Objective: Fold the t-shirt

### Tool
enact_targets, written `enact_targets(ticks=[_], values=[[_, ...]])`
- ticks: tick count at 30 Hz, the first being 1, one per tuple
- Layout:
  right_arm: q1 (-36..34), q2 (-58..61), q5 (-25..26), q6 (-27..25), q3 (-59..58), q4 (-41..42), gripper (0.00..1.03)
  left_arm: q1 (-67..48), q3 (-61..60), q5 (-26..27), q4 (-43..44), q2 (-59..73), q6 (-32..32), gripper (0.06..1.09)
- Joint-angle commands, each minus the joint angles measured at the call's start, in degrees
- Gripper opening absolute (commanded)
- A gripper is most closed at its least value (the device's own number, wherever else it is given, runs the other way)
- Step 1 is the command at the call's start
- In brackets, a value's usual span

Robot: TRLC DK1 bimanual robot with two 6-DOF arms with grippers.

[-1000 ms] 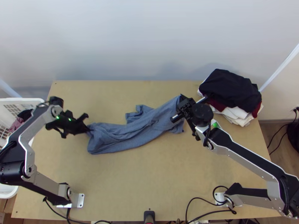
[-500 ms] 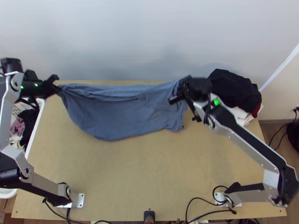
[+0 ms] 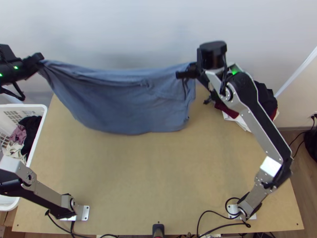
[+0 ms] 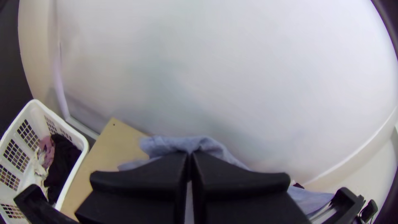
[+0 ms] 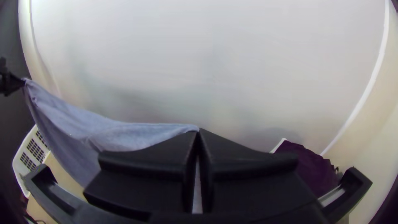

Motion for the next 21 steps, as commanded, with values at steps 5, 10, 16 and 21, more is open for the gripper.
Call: enact_targets(ticks=[5, 10, 16, 21], values=[[1.1, -5.1, 0.1, 2.9, 3.9, 11.4, 0.03, -1.3, 1.6, -2.9, 5.0, -5.9, -0.2, 0.1], [1.5, -9.0, 0.1, 1.1, 3.6, 18.0, 0.03, -0.9, 0.3, -5.1, 8.4, -9.9, -1.4, 0.1], [2.3, -14.0, 0.1, 0.3, 2.0, 18.3, 0.03, -0.8, -3.5, -5.2, 8.5, -14.4, -1.7, 0.1], [4.1, -18.8, 0.1, -2.4, 1.0, 18.4, 0.03, -0.7, -5.0, -5.1, 8.0, -19.3, -3.7, 0.1]])
